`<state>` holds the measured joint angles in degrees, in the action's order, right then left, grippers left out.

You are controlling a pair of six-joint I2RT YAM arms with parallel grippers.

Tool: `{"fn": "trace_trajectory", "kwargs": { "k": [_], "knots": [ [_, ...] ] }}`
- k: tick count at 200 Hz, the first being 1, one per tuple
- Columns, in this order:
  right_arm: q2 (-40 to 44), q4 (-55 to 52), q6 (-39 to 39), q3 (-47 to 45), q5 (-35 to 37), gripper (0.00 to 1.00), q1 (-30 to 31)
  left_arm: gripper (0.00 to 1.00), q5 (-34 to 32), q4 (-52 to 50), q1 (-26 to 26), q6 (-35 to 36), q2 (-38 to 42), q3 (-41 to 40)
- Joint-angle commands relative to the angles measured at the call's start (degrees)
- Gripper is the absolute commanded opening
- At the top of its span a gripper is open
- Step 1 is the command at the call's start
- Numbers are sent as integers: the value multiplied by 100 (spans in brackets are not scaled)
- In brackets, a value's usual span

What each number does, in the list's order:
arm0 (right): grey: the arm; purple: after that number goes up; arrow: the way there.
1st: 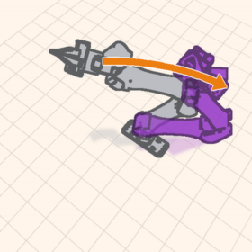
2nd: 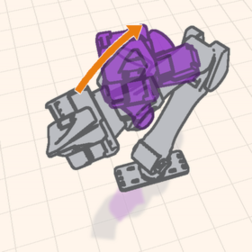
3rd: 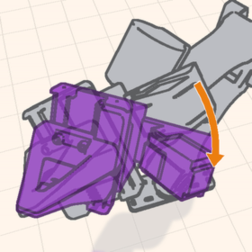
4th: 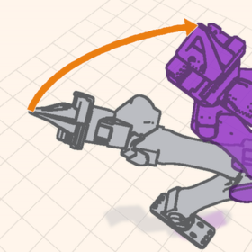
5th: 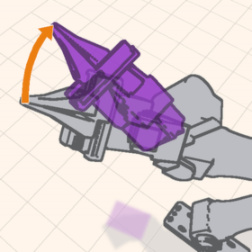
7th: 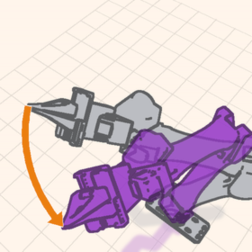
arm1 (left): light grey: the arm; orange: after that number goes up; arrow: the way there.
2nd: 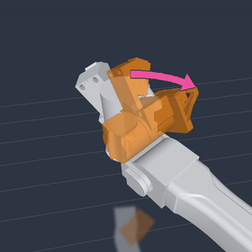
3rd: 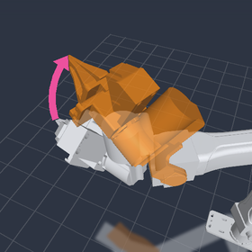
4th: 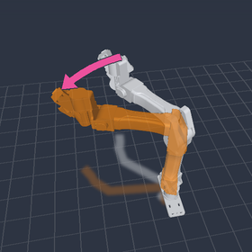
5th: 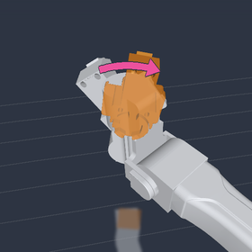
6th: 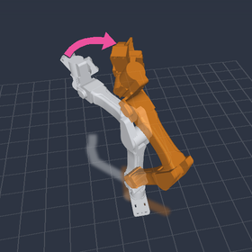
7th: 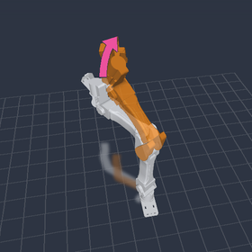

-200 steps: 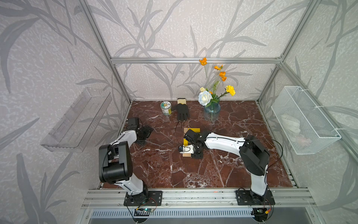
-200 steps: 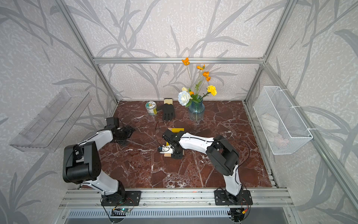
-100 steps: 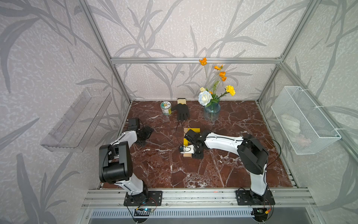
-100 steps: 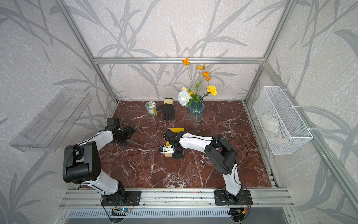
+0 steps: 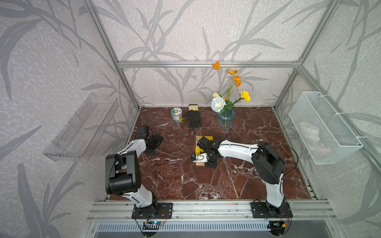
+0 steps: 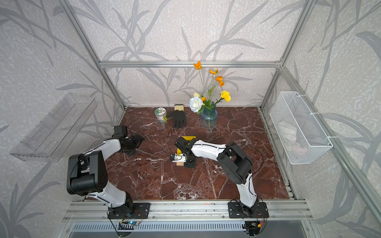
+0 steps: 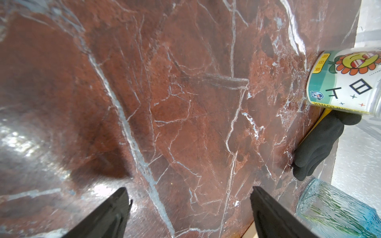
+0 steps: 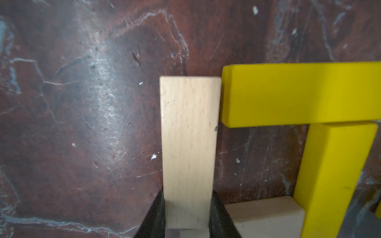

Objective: Assemble the number 6 with building blocks
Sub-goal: Assemble the building block at the center of the board, then adjust the building block at the center of the board.

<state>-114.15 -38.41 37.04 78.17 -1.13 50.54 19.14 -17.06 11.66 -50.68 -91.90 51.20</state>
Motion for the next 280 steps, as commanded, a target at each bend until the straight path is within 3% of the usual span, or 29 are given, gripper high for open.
{"fn": "trace_trajectory", "kwargs": {
  "k": [1,26,72,117,169,280],
  "knots": [
    [-179,-131,67,100,139,18,-36,93,-99,26,-31,-4,163,-82],
    [-211,-140,58,119,189,28,-35,93,-103,27,-31,-12,163,-92],
    [-265,-197,24,181,277,32,-49,93,-79,47,-32,-10,157,-99],
    [-283,-277,32,207,420,51,-62,93,-70,45,-31,9,167,-139],
    [-156,-104,-87,164,391,59,-99,93,-50,35,-32,47,218,-223],
    [1159,642,-416,296,182,76,-325,93,-124,-24,-123,216,300,-162]
  ]
}}
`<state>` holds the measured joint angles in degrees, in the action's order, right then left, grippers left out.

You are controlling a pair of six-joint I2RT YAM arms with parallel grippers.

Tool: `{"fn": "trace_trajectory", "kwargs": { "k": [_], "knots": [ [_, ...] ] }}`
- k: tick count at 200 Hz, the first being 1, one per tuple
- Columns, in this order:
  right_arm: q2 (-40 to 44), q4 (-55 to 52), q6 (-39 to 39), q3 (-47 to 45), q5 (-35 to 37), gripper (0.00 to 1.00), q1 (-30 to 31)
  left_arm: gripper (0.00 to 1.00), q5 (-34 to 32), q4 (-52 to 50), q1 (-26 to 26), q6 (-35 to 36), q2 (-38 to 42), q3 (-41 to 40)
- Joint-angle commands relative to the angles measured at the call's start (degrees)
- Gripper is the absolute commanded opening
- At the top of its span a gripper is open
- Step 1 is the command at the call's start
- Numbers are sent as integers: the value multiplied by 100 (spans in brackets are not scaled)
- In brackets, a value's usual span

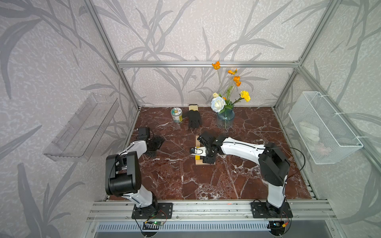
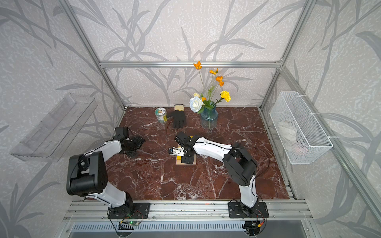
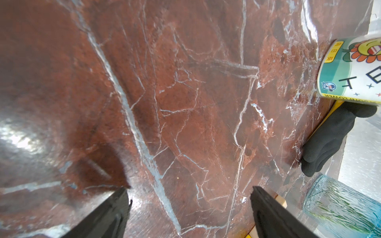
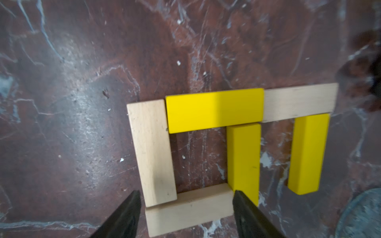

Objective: Assemble the number 6 with building blocks
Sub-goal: Adjust the building block at the center of the board.

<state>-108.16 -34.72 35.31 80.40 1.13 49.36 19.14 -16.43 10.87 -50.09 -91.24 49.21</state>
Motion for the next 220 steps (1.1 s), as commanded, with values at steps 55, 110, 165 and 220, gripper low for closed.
{"fn": "trace_trajectory", "kwargs": {
  "k": [55,110,165,220],
  "knots": [
    [1175,226,-1409,115,422,73,-1020,94,-166,61,-242,103,113,173],
    [1316,-18,-1669,-635,536,0,-1329,94,-289,9,-414,132,-8,337],
    [1191,193,-2090,-1427,-255,0,-1307,94,-397,-62,-502,157,5,243],
    [848,218,-1949,-1523,-533,0,-1132,94,-425,-65,-541,157,1,216]
  ]
}}
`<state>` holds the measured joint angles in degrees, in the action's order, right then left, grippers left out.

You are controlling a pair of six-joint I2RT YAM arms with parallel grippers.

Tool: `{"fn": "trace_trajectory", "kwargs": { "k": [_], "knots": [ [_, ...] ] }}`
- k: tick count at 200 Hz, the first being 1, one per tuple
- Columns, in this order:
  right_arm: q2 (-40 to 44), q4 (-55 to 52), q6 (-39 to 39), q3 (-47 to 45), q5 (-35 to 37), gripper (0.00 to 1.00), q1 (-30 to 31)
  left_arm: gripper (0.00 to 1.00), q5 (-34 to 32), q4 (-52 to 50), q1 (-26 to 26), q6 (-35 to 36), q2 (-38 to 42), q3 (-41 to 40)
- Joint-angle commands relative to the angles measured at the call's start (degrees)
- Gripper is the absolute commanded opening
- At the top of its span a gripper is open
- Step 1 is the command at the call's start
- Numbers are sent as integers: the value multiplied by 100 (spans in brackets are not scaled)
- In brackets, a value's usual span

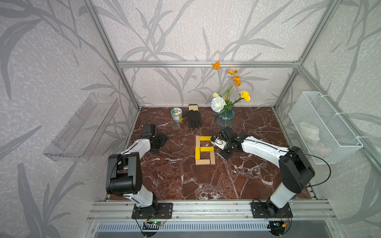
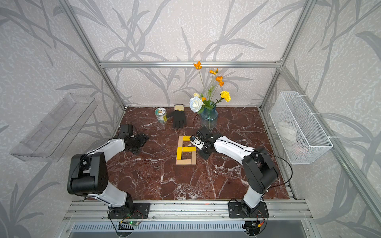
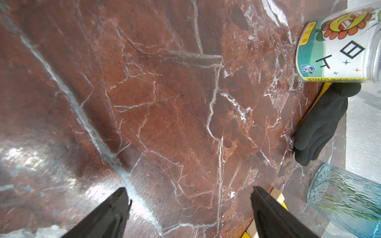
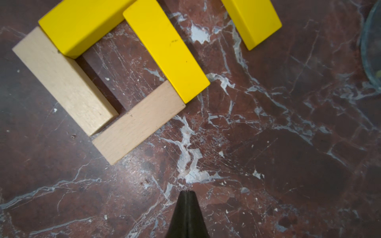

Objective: Assemble the number 6 with building blocks
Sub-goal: Adjust the building block at the center of the board.

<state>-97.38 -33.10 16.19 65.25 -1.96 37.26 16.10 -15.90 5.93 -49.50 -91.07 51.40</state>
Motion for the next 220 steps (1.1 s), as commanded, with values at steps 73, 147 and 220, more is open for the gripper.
{"fn": "trace_trajectory", "kwargs": {
  "k": [73,147,220],
  "knots": [
    [-680,57,-120,99,-459,0,275,94,-160,-151,-46,153,24,-53],
    [-964,-12,-150,242,-359,0,432,94,-121,-151,-42,185,-108,3],
    [-1107,-47,-159,419,-311,0,461,94,-89,-157,-40,221,-194,89]
  ]
}}
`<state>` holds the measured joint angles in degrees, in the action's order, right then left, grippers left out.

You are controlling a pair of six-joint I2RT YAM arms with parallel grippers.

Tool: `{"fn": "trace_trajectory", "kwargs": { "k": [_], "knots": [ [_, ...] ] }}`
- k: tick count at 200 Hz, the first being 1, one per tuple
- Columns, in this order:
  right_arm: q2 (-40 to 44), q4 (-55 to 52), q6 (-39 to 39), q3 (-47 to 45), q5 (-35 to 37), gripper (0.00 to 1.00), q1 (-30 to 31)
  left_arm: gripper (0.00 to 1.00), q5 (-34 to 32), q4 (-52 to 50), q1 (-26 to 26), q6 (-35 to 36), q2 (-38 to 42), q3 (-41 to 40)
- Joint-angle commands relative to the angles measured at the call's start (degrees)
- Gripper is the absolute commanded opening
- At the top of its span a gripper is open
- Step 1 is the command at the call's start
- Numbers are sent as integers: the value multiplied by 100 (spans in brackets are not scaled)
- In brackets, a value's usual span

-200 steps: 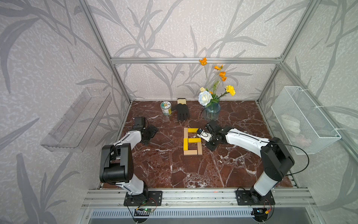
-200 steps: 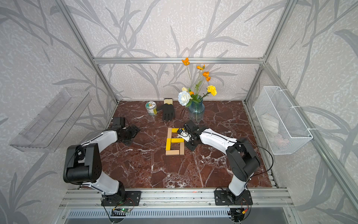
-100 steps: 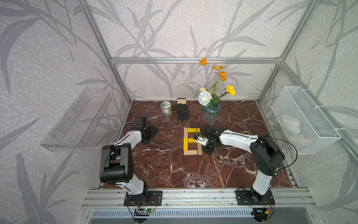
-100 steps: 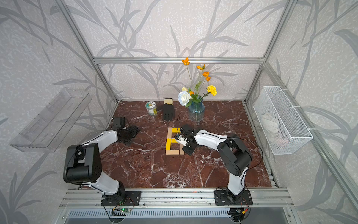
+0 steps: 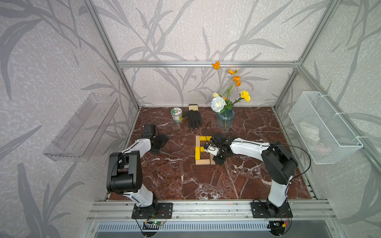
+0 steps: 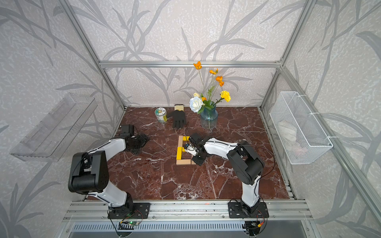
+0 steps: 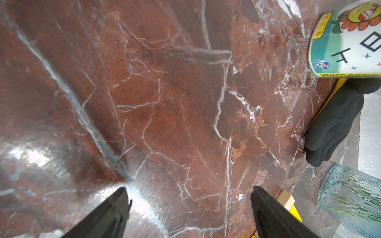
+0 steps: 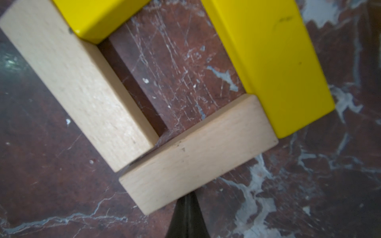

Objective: Assemble the number 6 with building blocks
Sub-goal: Adjust the building block at the center of the board.

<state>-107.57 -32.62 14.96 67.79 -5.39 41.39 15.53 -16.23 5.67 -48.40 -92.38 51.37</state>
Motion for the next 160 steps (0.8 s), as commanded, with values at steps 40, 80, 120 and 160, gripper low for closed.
{"fn": "trace_trajectory", "kwargs": {
  "k": [40,80,120,160],
  "knots": [
    [-133,-105,-56,229,47,0,67,94,-26,-129,-16,129,-78,123],
    [-160,-117,-99,244,79,0,98,94,-24,-135,-21,142,-74,121],
    [-86,-81,-112,156,274,0,99,94,-35,-152,-16,181,-43,75],
    [398,409,-383,-148,1140,13,84,94,-66,-185,-14,226,-3,100]
  ]
}}
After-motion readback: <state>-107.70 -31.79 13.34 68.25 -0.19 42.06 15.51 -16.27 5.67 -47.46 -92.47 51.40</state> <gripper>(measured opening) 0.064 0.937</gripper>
